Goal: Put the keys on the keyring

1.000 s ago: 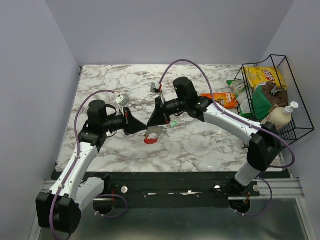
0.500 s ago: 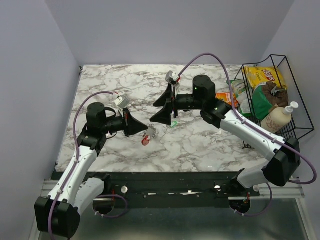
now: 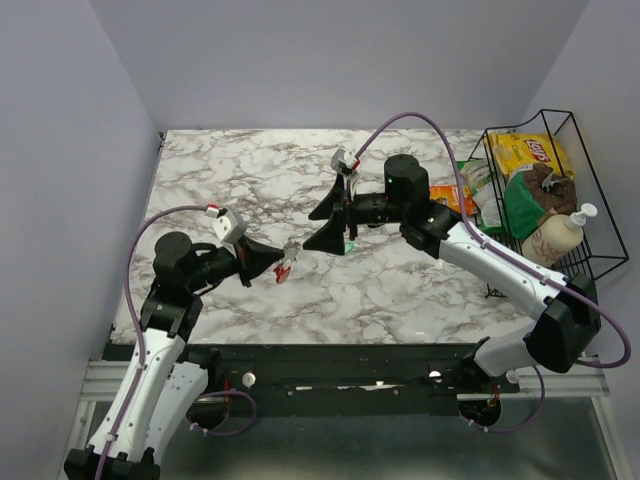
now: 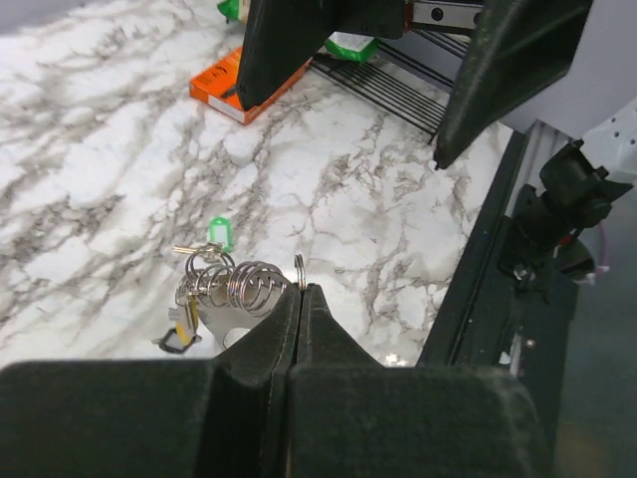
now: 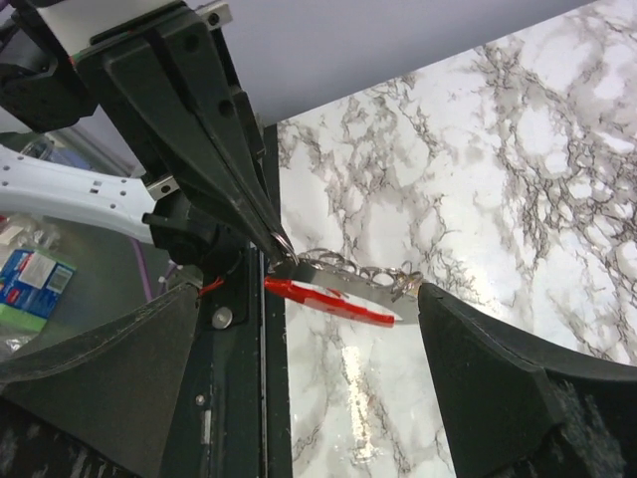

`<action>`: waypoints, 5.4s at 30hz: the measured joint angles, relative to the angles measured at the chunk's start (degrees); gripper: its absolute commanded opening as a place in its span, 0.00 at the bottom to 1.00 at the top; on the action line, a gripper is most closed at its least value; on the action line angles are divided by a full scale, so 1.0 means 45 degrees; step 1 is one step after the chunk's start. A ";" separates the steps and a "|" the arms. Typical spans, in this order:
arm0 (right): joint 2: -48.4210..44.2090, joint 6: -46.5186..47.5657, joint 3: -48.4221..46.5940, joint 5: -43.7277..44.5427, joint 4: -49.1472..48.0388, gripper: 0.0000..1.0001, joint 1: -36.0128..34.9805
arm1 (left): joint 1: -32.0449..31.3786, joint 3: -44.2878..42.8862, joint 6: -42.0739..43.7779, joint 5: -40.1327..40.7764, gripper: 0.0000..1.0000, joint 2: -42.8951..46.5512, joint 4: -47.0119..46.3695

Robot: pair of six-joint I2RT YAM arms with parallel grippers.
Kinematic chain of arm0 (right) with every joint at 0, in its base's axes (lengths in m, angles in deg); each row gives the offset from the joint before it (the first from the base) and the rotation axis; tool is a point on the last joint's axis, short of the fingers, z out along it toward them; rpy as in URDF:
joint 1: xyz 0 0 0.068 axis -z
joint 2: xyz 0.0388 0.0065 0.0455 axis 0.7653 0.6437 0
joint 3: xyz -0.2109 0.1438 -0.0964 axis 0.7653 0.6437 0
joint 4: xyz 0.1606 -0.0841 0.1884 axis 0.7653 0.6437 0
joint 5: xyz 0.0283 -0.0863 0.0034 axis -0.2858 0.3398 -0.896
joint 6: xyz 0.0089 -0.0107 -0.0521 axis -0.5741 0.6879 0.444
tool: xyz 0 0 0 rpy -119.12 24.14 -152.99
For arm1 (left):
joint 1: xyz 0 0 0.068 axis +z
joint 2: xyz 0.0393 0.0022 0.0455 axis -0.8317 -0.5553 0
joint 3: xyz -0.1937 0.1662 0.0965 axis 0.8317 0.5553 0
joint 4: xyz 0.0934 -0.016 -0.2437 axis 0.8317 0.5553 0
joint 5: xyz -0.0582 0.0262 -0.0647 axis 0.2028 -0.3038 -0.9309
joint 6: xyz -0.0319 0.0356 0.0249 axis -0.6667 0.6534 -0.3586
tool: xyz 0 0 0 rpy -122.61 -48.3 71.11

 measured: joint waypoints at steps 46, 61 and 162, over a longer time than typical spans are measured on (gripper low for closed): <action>0.0583 0.0986 -0.1953 -0.2662 0.1064 0.67 -0.0044 | 0.0000 0.0724 0.4148 -0.1107 0.00 0.2225 -0.1851; 0.0588 0.0403 -0.1685 -0.1185 0.1195 0.45 -0.0044 | 0.0000 0.2307 -0.0758 -0.1122 0.00 0.2234 -0.6878; 0.1885 -0.5134 -0.2322 0.2137 0.5858 0.47 -0.1015 | 0.0000 0.2307 0.1540 -0.0758 0.00 0.3458 -0.3920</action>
